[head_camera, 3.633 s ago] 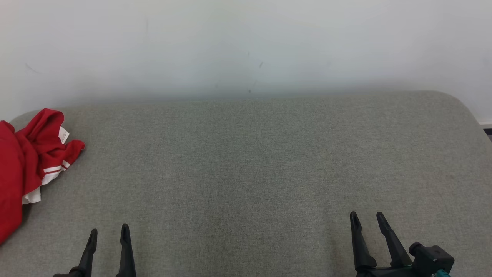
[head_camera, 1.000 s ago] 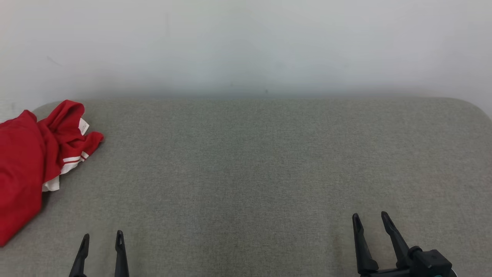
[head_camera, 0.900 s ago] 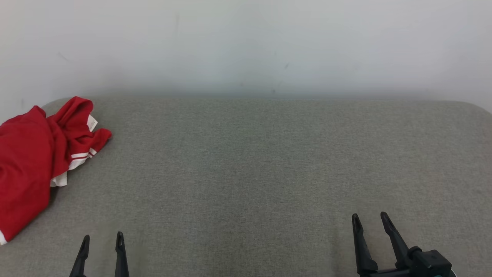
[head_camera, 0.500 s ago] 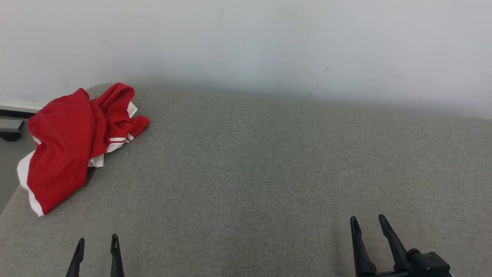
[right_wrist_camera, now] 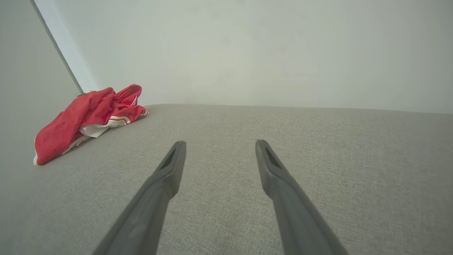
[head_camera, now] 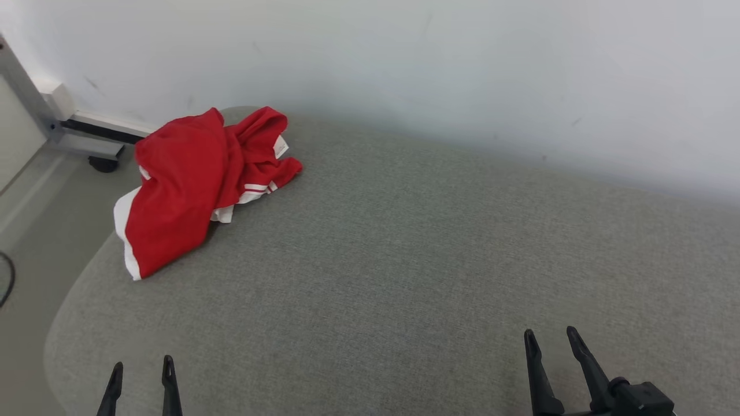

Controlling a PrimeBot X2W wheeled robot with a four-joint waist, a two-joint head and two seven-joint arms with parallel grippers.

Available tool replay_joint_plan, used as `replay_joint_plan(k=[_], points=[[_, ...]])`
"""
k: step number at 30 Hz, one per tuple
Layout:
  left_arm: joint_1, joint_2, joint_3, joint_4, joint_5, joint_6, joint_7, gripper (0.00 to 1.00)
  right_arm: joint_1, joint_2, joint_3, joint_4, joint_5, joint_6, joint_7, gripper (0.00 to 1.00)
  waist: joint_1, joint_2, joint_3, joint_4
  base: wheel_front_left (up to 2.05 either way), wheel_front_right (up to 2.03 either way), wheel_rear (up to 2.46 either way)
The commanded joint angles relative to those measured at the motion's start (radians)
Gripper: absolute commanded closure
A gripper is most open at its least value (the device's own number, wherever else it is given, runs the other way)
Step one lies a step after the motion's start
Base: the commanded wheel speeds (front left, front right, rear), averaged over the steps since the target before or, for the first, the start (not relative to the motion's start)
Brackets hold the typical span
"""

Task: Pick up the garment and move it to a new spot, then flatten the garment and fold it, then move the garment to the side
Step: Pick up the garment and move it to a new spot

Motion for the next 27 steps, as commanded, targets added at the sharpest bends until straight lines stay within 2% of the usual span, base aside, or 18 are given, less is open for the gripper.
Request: replay_joint_plan(k=[1,7,13,20,27], points=[[0.008,-0.001,0.002,0.001,0.003,0.003,-0.004,0.00,0.007,-0.001,0.001,0.000,0.001,0.004,-0.001,0.00,0.0000,0.0000,-0.009,0.052,0.00,0.00,0.00],[0.023,-0.001,0.018,0.011,0.007,0.000,-0.004,0.00,0.018,-0.001,0.015,0.005,0.013,0.004,-0.001,0.00,0.0000,0.0000,-0.028,0.113,0.00,0.00,0.00],[0.024,-0.001,0.024,0.011,0.004,-0.004,-0.004,0.00,0.009,-0.001,0.021,0.005,0.015,0.004,-0.001,0.00,0.0000,0.0000,-0.027,0.128,0.00,0.00,0.00],[0.018,-0.002,0.043,0.013,0.001,-0.002,-0.004,0.00,0.011,-0.002,0.033,0.005,0.015,0.004,-0.001,0.00,0.0000,0.0000,-0.018,0.109,0.00,0.00,0.00],[-0.057,-0.001,0.064,0.025,-0.024,-0.007,-0.003,0.00,-0.016,-0.001,0.038,0.004,-0.005,0.004,-0.001,0.00,0.0000,0.0000,0.014,0.058,0.00,0.00,0.00]])
